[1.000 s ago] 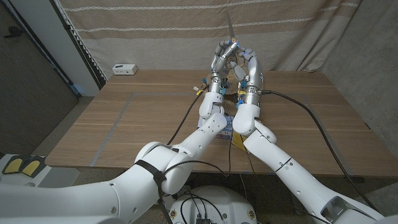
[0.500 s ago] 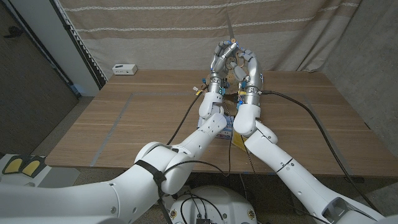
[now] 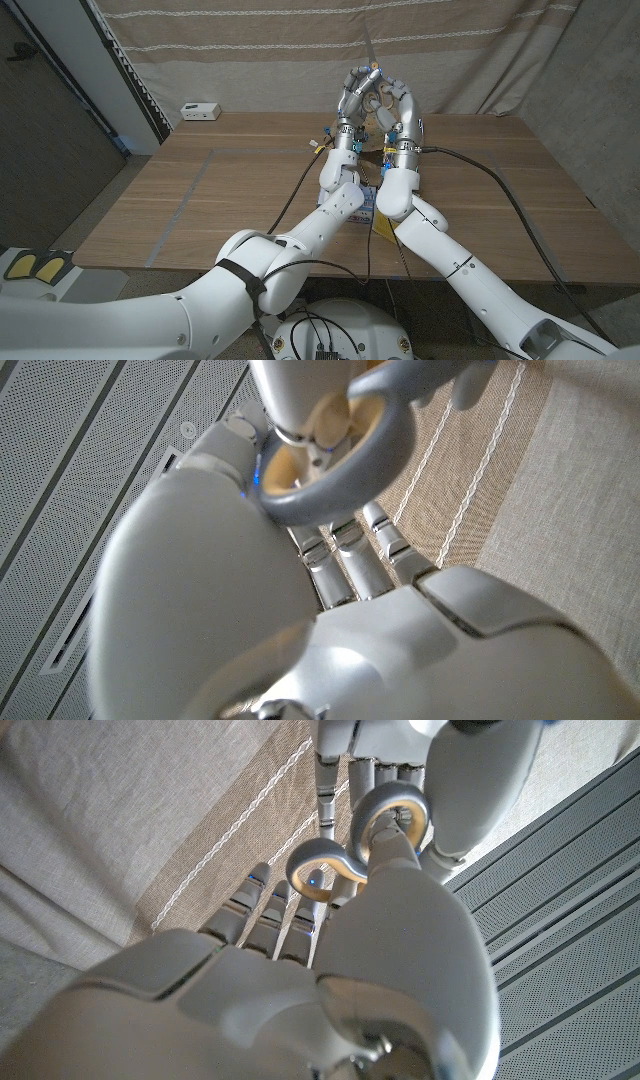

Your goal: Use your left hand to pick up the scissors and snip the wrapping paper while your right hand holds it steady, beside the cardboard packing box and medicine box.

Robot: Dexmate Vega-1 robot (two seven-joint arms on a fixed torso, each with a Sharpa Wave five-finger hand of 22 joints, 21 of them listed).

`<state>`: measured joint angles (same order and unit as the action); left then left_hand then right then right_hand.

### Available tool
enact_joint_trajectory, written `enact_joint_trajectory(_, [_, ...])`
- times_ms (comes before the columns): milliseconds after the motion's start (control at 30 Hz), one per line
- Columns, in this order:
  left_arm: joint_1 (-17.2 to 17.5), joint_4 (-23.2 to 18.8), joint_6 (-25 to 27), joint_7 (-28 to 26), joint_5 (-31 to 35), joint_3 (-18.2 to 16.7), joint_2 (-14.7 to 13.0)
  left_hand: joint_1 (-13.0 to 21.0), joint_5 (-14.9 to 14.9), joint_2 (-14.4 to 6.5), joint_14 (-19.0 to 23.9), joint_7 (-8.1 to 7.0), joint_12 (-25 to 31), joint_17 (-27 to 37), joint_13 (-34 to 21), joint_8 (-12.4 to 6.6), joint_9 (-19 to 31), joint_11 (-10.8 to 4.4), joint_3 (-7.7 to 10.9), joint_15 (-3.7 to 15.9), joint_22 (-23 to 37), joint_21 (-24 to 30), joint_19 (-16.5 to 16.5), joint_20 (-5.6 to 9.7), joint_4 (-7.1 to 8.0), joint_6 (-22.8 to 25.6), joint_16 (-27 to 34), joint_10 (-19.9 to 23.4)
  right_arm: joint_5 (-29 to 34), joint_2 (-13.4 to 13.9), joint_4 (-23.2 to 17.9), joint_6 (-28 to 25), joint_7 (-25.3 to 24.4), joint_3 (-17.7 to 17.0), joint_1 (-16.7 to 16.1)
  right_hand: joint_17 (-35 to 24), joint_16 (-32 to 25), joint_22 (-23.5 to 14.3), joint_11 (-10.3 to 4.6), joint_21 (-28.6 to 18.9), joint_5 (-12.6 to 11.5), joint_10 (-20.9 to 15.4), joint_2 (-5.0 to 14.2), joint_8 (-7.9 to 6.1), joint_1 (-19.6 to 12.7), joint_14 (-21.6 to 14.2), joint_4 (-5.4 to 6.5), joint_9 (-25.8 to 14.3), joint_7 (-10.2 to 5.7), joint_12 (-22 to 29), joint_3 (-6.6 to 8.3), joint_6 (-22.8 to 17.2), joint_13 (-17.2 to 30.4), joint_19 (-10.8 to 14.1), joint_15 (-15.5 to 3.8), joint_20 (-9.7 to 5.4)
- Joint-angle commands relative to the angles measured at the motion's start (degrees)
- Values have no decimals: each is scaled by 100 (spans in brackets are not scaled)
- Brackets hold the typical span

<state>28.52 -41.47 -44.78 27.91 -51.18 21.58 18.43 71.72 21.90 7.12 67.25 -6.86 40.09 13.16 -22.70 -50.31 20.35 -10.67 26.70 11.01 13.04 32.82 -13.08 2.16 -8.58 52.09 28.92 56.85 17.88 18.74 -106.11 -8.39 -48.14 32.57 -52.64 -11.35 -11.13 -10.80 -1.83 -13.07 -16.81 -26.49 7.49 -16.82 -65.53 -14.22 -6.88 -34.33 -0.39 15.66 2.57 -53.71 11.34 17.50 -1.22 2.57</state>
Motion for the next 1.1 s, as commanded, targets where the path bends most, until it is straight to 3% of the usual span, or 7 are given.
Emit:
enact_joint_trajectory(33, [-157,374,-157,226,-37,-63,49,52,15,-113,307,-27,26,22,-33,-15,17,-5,266,251,-3,-10,-60,752,232,0,-3,64,-21,17,-32,19,6,-36,-18,-9,14,-26,11,18,39,17,-3,-2286,37,30,-5,-594,52,-23,36,-34,9,15,-17,23])
enact_joint_trajectory(200, [-164,424,-214,163,41,-54,37,52,15,-113,307,-27,26,22,-33,-15,17,-5,266,251,-3,-10,-60,752,232,0,-3,64,-61,-6,-31,24,2,-54,-27,-7,16,-26,3,19,67,10,-2,-2339,33,42,-11,-662,50,-32,49,3,9,13,-25,18])
enact_joint_trajectory(233, [-161,424,-227,135,66,-45,33,-270,-355,-22,255,-187,-86,-68,48,665,-822,-93,458,224,-409,-273,-239,789,296,74,-538,11,-67,-6,-30,33,5,-56,-28,-6,15,-26,8,19,72,12,-2,-2352,33,42,-12,-675,48,-34,51,1,8,13,-29,18])
enact_joint_trajectory(300, [-173,460,-267,103,106,-37,33,-637,-693,90,294,-219,-160,-53,-13,1141,-1003,-97,609,264,-317,-607,-423,818,320,155,-992,-80,-66,-4,-28,42,4,-55,-26,-5,17,-27,-1,20,84,14,0,-2380,30,50,-16,-706,58,-40,58,8,8,12,-39,21])
enact_joint_trajectory(633, [-194,564,-449,-1,244,-10,42,-1717,-922,349,262,-412,-259,-99,21,1775,-1009,-116,579,210,-321,-1110,-822,848,416,189,-1610,-293,-58,12,-61,47,10,-72,-30,0,13,-26,-20,23,140,6,-3,-2492,32,54,-24,-839,48,-62,79,64,7,6,-74,36])
enact_joint_trajectory(767, [-244,730,-826,-183,537,85,16,-2418,-805,363,-198,-544,-392,-18,-318,3166,-971,-133,417,197,-287,-2059,-1305,770,-83,-112,-1781,-1025,-63,12,-69,51,20,-76,-28,2,12,-26,12,21,162,-3,-5,-2541,36,56,-25,-897,43,-69,87,88,6,10,-72,35])
enact_joint_trajectory(1100, [-101,445,-883,-393,693,196,-106,-2840,-688,382,-1490,-569,-723,70,-457,3706,-952,-145,-124,153,-231,-2168,-813,312,-79,-204,-1847,-2017,-63,8,-49,85,19,-86,-8,7,7,-26,1,20,198,-14,-8,-2632,38,50,-32,-991,42,-85,106,109,5,16,-103,40])
